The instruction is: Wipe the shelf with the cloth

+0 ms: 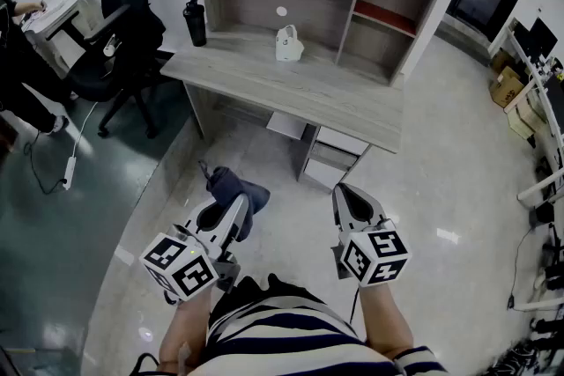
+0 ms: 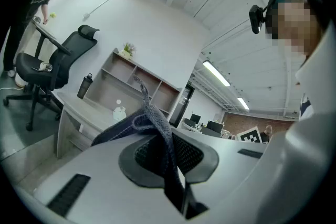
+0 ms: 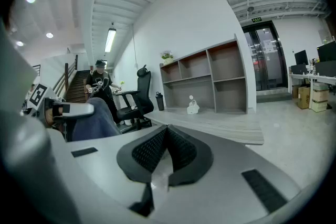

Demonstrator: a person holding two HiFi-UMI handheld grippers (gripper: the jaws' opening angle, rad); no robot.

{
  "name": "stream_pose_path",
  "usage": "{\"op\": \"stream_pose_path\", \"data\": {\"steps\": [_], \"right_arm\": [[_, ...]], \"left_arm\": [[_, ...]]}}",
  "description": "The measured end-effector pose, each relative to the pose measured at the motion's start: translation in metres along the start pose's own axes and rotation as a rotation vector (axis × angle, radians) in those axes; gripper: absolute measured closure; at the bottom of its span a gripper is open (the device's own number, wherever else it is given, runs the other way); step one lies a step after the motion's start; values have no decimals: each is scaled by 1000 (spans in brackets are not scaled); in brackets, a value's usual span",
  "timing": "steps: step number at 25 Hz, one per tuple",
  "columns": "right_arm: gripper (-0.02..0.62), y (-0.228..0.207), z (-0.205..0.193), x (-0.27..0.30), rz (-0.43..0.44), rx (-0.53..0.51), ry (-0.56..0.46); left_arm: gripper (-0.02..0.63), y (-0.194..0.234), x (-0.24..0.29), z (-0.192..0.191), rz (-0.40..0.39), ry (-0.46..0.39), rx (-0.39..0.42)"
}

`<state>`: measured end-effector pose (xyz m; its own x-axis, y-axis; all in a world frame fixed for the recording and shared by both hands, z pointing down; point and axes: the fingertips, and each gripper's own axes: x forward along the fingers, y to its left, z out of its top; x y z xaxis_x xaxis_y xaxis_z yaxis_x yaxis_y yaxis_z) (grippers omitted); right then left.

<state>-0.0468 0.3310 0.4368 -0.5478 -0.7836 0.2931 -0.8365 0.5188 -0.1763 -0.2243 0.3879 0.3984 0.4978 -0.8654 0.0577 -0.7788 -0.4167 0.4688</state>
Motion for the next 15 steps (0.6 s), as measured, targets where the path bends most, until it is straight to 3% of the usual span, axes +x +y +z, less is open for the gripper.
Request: {"op": "stream_pose_path", "data": {"steps": [10,15], "right_arm": [[569,-20,-3,1,63,34,7],[569,-35,2,1,84,39,-3]], "left_arm": [[571,-7,22,-12,31,-12,-32],[571,-18,38,-11,6,-42,-53]]}}
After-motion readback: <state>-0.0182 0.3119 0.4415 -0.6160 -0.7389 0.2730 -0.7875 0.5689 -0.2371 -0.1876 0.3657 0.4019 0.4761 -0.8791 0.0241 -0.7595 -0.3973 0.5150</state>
